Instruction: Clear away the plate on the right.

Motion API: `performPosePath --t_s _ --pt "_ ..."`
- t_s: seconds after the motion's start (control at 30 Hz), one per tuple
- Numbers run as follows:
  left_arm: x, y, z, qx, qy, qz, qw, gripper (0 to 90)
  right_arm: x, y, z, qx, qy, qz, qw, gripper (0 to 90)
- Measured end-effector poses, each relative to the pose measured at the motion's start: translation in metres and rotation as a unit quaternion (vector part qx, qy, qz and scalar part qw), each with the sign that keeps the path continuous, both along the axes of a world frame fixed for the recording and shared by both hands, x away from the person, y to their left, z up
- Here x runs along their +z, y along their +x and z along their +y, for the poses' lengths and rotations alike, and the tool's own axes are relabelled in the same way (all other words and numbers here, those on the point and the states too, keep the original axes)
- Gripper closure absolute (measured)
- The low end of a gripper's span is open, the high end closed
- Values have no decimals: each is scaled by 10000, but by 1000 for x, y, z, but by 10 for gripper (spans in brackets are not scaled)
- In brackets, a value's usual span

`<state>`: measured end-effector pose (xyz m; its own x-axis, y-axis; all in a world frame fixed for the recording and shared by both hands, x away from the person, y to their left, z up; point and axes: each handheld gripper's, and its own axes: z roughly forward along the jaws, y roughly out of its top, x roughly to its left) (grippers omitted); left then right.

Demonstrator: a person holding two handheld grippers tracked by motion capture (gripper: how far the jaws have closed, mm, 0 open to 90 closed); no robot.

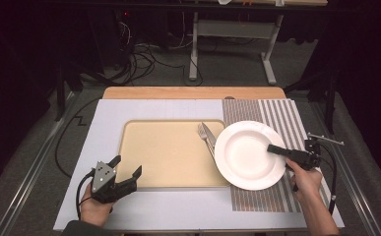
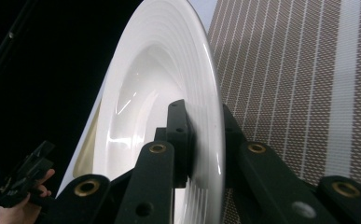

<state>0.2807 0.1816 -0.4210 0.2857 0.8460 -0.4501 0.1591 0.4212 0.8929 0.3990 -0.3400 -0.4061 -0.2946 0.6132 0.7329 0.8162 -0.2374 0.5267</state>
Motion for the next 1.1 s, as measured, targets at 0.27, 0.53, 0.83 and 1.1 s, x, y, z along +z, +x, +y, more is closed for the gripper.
performPosePath --t_s 0.27,0.53,0.83,1.1 --pt "1 0 1 8 3 -33 10000 224 4 7 17 183 19 -6 9998 816" --pt "1 -1 2 17 6 -50 10000 224 6 15 37 385 -6 39 9992 814" --pt "2 -1 2 11 5 -62 10000 224 10 23 62 593 -128 58 9981 813" --pt "2 -2 4 20 -8 -80 10000 224 10 29 82 760 -83 60 9971 807"
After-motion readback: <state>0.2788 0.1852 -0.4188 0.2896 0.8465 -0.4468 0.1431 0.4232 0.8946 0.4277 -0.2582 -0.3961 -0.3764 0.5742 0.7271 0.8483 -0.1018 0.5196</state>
